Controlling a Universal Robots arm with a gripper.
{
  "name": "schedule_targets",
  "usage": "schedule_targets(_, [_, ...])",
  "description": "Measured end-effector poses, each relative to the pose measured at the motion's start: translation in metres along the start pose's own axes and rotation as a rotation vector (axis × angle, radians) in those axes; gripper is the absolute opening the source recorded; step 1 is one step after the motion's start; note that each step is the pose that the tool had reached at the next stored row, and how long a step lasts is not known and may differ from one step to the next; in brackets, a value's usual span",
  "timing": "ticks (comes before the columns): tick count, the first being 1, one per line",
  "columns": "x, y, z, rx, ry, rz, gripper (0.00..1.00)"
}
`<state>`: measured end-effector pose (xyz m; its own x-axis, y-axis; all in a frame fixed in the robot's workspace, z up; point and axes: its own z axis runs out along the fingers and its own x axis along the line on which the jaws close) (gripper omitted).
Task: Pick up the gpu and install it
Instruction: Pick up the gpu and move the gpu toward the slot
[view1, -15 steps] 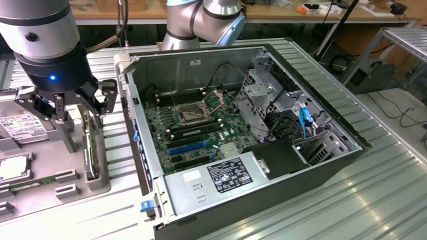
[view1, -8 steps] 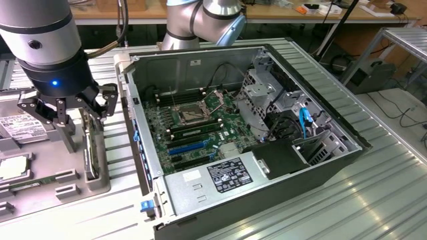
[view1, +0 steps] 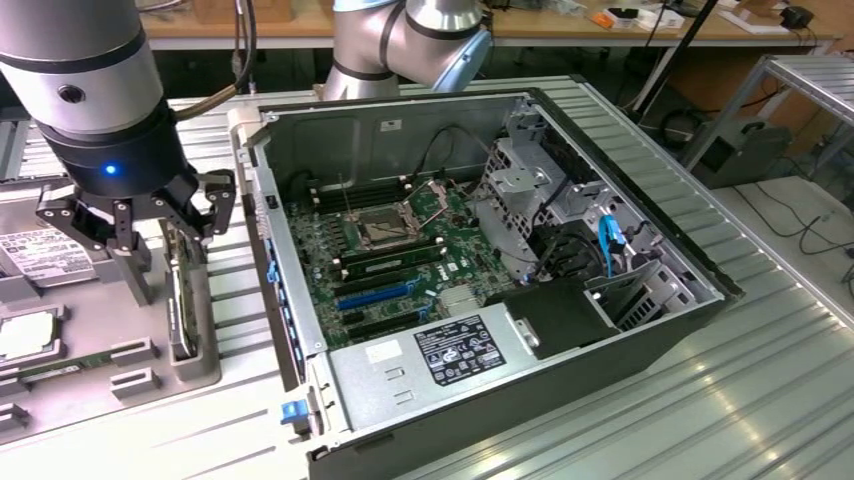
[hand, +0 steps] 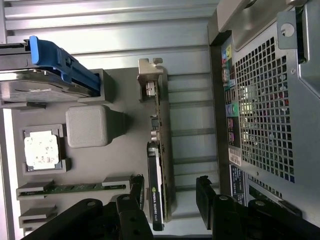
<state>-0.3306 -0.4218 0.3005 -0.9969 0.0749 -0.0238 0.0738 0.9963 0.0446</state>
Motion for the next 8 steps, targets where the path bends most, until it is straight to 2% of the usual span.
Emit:
schedule_targets(3, [0.000,-0.0002,0.0048,0.0003,0.0003,0.000,0.54])
schedule_targets(4, [0.001,-0.0009,0.0196,0.0002,0.0003,0.000,0.54])
schedule_targets(8, [0.001,-0.0011,0.0241,0.0003,0.0003,0.000,0.54])
